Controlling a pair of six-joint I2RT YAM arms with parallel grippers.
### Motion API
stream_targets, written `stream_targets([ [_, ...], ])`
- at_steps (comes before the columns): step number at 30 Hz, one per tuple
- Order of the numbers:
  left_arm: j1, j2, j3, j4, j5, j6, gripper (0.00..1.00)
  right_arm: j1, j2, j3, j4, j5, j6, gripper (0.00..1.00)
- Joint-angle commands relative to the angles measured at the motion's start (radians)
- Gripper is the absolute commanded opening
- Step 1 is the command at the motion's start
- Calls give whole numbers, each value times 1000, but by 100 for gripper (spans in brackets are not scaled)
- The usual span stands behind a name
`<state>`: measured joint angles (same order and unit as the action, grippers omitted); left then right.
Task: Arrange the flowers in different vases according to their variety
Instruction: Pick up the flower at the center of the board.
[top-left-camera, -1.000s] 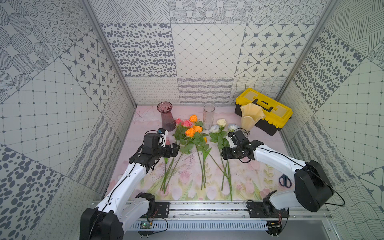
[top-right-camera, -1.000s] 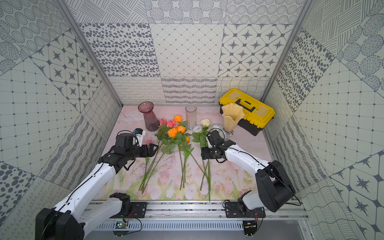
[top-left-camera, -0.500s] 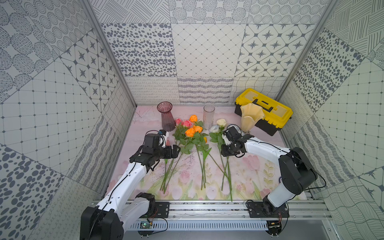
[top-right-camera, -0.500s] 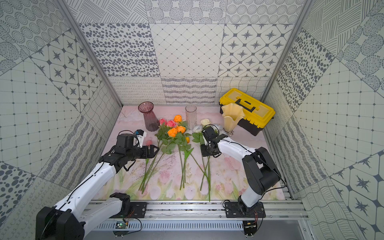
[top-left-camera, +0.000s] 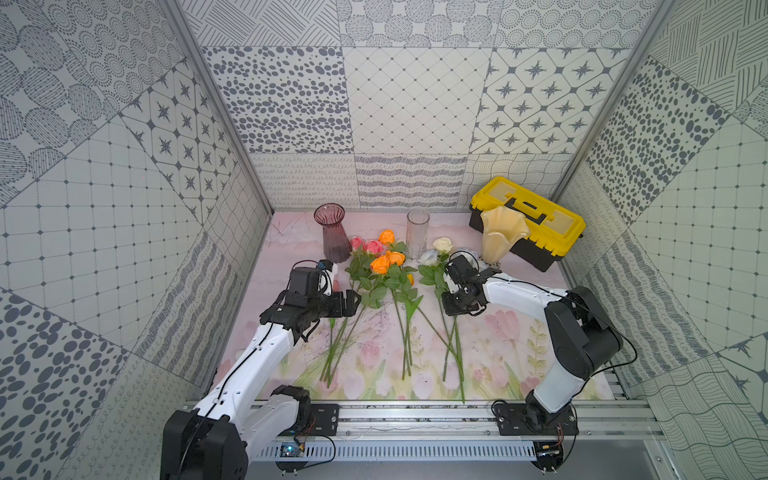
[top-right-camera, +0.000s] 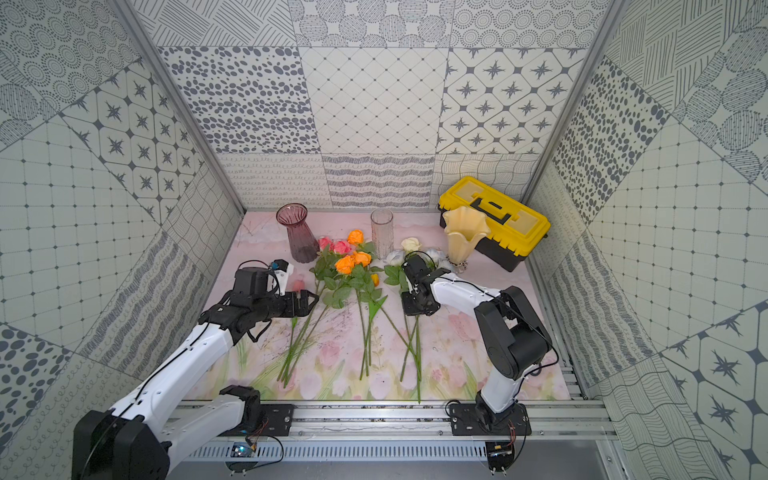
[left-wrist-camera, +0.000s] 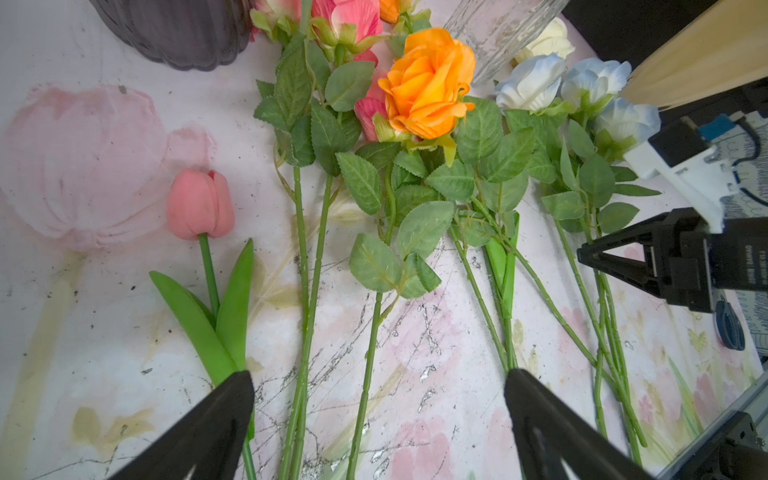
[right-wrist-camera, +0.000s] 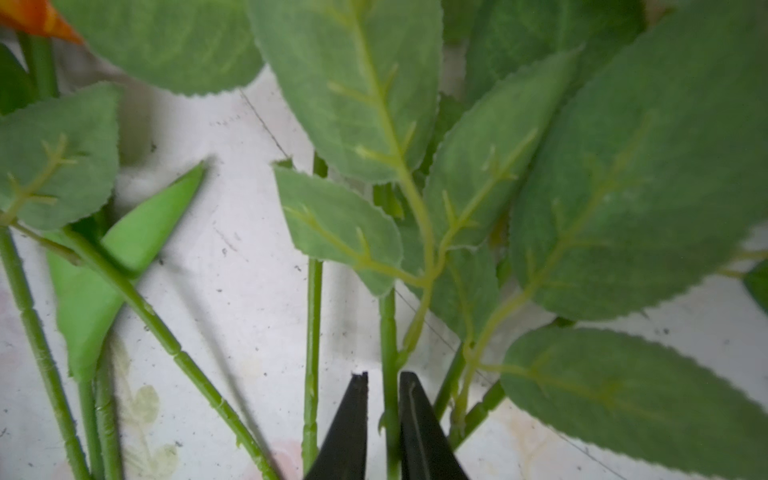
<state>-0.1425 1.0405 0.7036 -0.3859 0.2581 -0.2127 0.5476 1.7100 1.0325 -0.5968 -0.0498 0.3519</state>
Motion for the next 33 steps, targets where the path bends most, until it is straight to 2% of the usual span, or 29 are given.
stream_targets([
  [1, -3, 7, 14, -7, 13, -1, 99, -3, 19, 14, 1, 14, 4, 12],
  [6, -3, 5, 14, -7, 10, -2, 99, -4, 4, 14, 2, 26, -1, 0],
  [11, -3, 3, 13, -8, 10, -5, 99, -2, -39, 8, 2, 37, -2, 0],
  [21, -4, -3, 13, -6, 15, -8, 99, 23, -224, -5, -49, 111, 2, 0],
  [27, -5, -14, 11, -4, 26, -11, 99, 56, -386, 36, -104, 215, -13, 0],
  [33, -9, -28, 7, 9, 57, -10, 99, 55, -515, 158, -116, 368, -63, 0],
])
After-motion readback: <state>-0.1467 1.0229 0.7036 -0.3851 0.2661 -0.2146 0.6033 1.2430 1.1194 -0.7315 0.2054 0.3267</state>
